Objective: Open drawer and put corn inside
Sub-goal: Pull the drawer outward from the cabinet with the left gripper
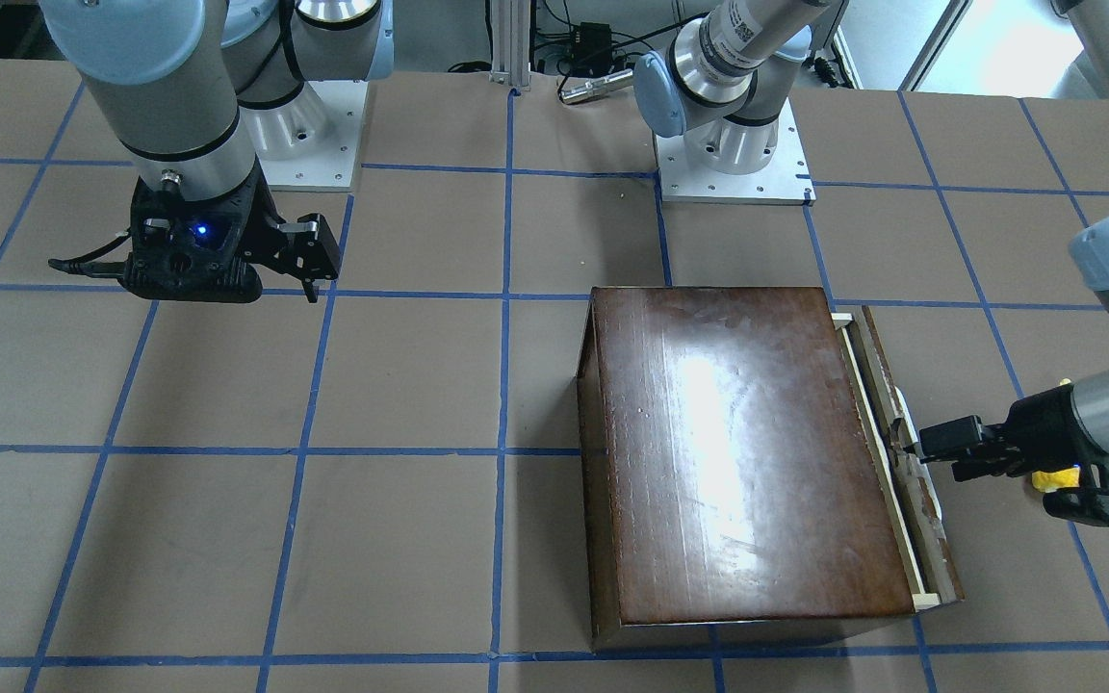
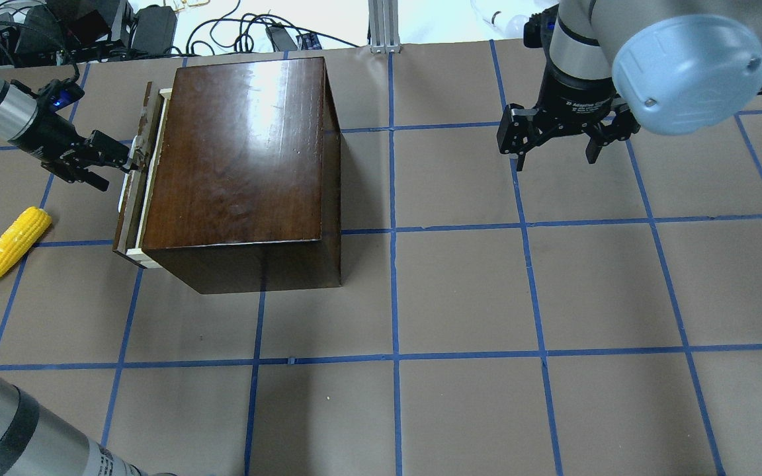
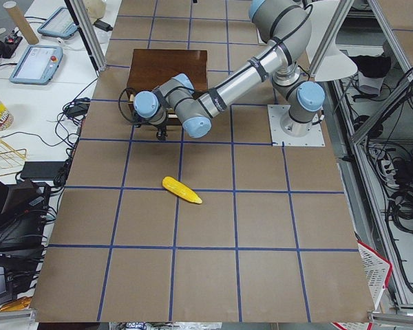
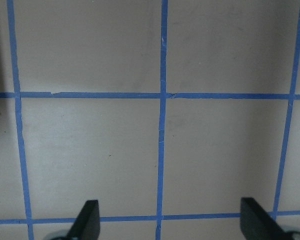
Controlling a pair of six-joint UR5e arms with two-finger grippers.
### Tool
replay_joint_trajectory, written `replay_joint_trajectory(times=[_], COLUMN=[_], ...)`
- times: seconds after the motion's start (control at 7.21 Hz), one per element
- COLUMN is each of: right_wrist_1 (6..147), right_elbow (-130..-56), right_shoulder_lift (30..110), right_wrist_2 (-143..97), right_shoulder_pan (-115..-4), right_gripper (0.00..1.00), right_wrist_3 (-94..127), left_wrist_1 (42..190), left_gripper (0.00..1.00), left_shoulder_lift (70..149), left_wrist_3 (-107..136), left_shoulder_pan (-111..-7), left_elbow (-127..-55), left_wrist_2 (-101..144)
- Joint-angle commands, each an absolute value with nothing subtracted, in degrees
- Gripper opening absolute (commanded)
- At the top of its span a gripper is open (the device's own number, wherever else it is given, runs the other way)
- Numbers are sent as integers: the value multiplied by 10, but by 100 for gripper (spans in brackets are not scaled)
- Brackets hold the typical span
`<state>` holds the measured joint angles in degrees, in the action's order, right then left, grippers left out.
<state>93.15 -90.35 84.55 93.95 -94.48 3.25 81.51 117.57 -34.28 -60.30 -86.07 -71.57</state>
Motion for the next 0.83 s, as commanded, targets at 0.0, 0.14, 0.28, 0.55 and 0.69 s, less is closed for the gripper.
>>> replay_joint_trajectory(times=[0.0, 0.14, 0.28, 0.55, 0.69], right_wrist_1=[931, 932, 932, 932, 932], right_elbow=[-904, -904, -904, -904, -904], right_shoulder_lift=[846, 846, 846, 846, 846], right_wrist_2=[940, 940, 940, 940, 940], right_shoulder_pan=[-945, -945, -945, -945, -945], right_gripper=[100, 100, 100, 100, 100], right_wrist_3=[33, 33, 33, 33, 33], left_wrist_1=[814, 803, 794, 789, 786], left_gripper=[100, 100, 100, 100, 100], left_shoulder_lift=[1176, 1177, 1177, 1177, 1177], left_wrist_3=[-345, -354, -359, -360, -360], left_shoulder_pan=[-601, -601, -601, -601, -600], left_elbow=[-853, -853, -853, -853, -853], left_wrist_2=[-732, -740, -742, -743, -742])
